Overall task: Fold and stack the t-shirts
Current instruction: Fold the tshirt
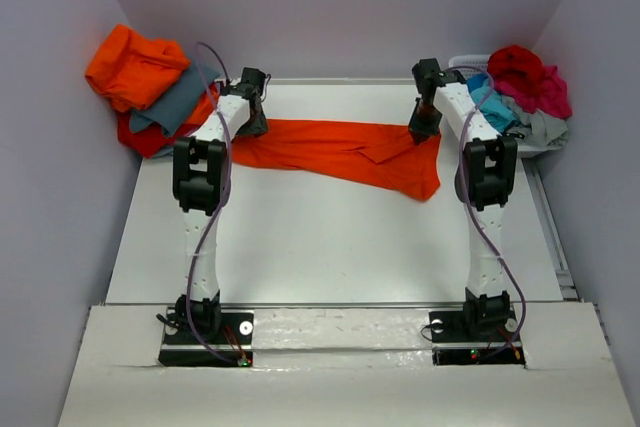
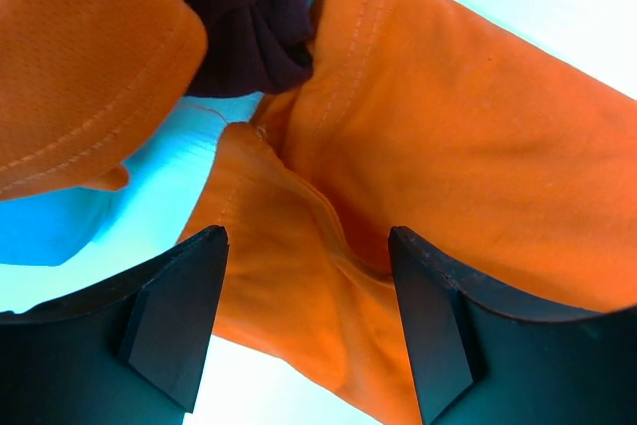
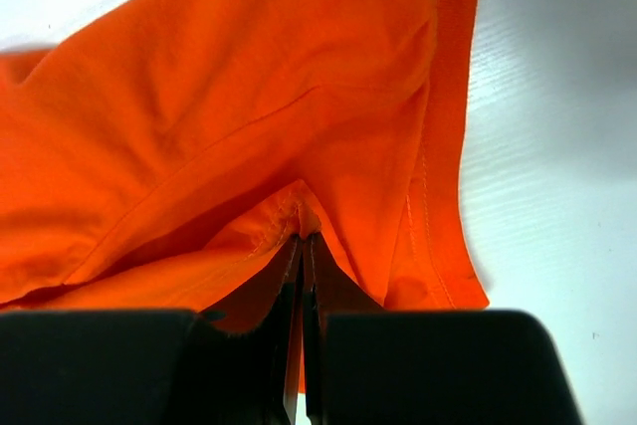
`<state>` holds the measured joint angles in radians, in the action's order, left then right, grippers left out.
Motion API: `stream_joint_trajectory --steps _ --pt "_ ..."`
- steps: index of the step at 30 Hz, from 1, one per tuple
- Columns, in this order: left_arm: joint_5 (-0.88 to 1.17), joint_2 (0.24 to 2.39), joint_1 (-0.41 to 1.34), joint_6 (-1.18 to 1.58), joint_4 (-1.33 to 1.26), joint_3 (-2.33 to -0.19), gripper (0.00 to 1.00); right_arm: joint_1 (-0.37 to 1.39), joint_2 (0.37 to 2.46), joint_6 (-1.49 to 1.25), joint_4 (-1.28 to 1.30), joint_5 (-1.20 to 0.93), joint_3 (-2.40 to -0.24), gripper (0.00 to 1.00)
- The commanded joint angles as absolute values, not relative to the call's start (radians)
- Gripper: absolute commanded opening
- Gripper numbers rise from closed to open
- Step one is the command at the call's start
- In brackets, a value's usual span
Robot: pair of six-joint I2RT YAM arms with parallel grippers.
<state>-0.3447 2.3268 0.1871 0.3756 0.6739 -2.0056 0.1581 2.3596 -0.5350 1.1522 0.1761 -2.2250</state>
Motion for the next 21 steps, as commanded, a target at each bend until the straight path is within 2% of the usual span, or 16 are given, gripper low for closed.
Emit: stream_joint_trajectory --steps 1,11,13,14,15,17,18,20,21 --pt "-0.361 2.243 0.207 0.364 0.663 -2.013 0.78 0.155 2.390 -0.529 1.158 0.198 -2.292 0.07" --pt "-0.397 2.088 0.238 0.368 0.624 -1.771 0.78 0.126 2.448 -0.526 1.160 0.198 -2.364 0.08" --pt "-0.403 2.059 0.247 0.370 0.615 -1.743 0.78 0.126 2.454 -0.525 1.163 0.195 -2.376 0.12" --pt "-0.405 2.048 0.247 0.370 0.611 -1.733 0.78 0.126 2.454 -0.523 1.163 0.195 -2.379 0.17" --pt "-0.405 2.040 0.247 0.370 0.607 -1.714 0.78 0.126 2.450 -0.520 1.161 0.193 -2.379 0.30" --pt "-0.407 2.020 0.256 0.371 0.603 -1.703 0.78 0.126 2.438 -0.515 1.158 0.193 -2.372 0.46" --pt "-0.408 2.016 0.256 0.371 0.603 -1.698 0.78 0.126 2.430 -0.511 1.146 0.195 -2.365 0.60" --pt "-0.417 2.010 0.256 0.371 0.601 -1.698 0.78 0.126 2.402 -0.502 1.137 0.199 -2.352 0.75" --pt "-0.417 2.008 0.265 0.371 0.600 -1.698 0.78 0.126 2.395 -0.500 1.134 0.198 -2.350 0.77"
